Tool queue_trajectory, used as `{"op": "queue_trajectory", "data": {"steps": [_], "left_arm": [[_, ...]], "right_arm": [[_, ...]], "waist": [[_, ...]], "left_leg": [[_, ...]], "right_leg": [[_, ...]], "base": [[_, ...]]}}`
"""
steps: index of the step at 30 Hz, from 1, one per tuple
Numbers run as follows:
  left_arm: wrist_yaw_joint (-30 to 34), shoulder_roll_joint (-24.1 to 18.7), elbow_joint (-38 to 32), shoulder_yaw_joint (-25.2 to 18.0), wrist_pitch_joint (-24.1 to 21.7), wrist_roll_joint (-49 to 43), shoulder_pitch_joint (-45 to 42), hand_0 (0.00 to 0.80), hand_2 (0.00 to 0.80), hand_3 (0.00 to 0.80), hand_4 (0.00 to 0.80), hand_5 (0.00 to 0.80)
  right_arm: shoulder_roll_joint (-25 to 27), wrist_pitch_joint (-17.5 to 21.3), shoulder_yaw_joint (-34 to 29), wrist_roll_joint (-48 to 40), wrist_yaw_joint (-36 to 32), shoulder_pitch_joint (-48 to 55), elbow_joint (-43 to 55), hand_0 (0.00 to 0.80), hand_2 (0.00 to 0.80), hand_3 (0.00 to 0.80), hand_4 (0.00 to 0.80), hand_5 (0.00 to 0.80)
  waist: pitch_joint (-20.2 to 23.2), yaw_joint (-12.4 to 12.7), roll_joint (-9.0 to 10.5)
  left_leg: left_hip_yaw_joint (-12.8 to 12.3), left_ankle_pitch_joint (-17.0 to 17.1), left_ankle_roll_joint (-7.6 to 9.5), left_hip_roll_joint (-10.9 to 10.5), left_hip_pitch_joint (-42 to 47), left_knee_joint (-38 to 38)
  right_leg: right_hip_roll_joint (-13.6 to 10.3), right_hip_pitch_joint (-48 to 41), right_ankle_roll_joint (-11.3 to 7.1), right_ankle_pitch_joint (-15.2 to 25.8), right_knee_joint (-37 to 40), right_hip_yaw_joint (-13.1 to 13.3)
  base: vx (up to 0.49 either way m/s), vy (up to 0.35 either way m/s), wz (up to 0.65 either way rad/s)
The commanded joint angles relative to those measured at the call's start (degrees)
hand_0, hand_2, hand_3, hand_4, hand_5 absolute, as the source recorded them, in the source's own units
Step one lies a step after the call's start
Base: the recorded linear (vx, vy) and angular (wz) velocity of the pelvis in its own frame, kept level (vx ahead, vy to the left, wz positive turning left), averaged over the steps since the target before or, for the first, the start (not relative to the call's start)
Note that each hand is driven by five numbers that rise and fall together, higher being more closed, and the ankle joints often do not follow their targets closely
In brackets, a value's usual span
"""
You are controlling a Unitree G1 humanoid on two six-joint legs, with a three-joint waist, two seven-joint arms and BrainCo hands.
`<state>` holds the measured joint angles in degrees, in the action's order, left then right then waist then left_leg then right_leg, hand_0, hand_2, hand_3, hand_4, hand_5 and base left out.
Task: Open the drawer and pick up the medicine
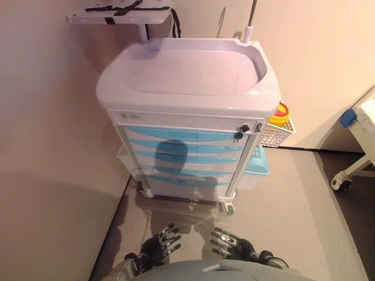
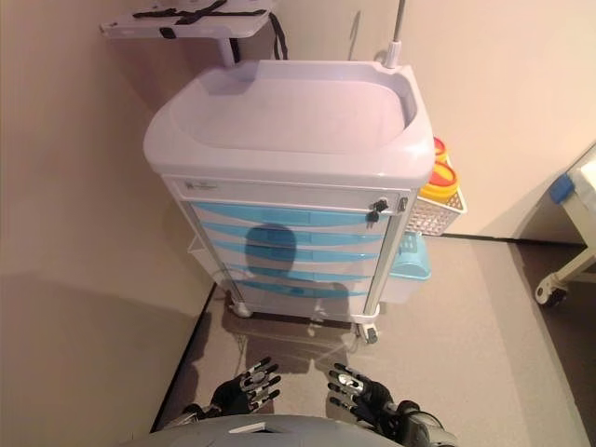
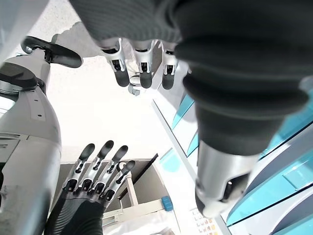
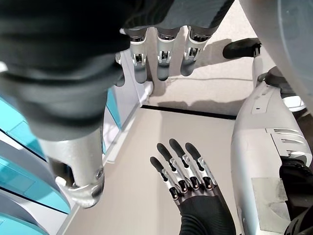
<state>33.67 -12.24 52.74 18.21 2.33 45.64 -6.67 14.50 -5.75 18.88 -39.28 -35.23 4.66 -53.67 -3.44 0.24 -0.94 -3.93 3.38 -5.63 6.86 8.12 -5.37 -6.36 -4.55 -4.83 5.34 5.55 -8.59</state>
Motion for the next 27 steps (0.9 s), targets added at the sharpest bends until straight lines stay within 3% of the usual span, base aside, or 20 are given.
{"op": "queue_trajectory", "data": {"steps": [1,13,20,27], "left_arm": [[-0.50,0.94,2.48,0.73,-1.26,1.94,5.14,0.000,0.000,0.000,0.000,0.000],[-0.59,1.23,2.79,-0.01,0.85,4.67,4.81,0.000,0.000,0.000,0.000,0.000],[-0.29,1.48,2.66,-0.65,-5.18,5.12,4.70,0.000,0.000,0.000,0.000,0.000],[2.36,1.48,2.11,-0.55,-5.03,5.69,4.25,0.000,0.000,0.000,0.000,0.000]], "right_arm": [[-2.05,1.37,0.70,-0.11,-1.72,-3.23,-0.56,0.000,0.000,0.000,0.000,0.000],[-2.23,1.25,0.61,-0.02,-1.51,-3.24,-0.57,0.000,0.000,0.000,0.000,0.000],[-2.28,1.45,0.36,-0.33,-1.58,-3.21,-0.97,0.000,0.000,0.000,0.000,0.000],[-2.25,1.46,0.15,-0.44,-1.80,-3.06,-0.88,0.000,0.000,0.000,0.000,0.000]], "waist": [[-2.41,1.41,1.69],[-2.36,1.54,1.71],[-2.38,1.72,1.69],[-2.45,1.82,1.80]], "left_leg": [[1.92,-1.27,2.85,-3.75,-0.78,0.37],[1.98,-1.29,2.85,-3.73,-0.71,0.37],[2.23,-1.31,2.88,-3.88,-0.74,0.37],[2.28,-1.36,2.92,-3.90,-0.70,0.37]], "right_leg": [[-1.28,-2.23,-1.59,-2.10,-3.14,-1.50],[-1.30,-2.27,-1.54,-2.23,-3.37,-1.54],[-1.33,-2.36,-1.43,-2.36,-3.47,-1.64],[-1.31,-2.26,-1.38,-2.40,-3.68,-1.71]], "base": [[0.000,0.000,0.00],[0.000,0.000,0.00],[0.001,-0.001,0.00],[0.000,-0.002,0.01]]}}
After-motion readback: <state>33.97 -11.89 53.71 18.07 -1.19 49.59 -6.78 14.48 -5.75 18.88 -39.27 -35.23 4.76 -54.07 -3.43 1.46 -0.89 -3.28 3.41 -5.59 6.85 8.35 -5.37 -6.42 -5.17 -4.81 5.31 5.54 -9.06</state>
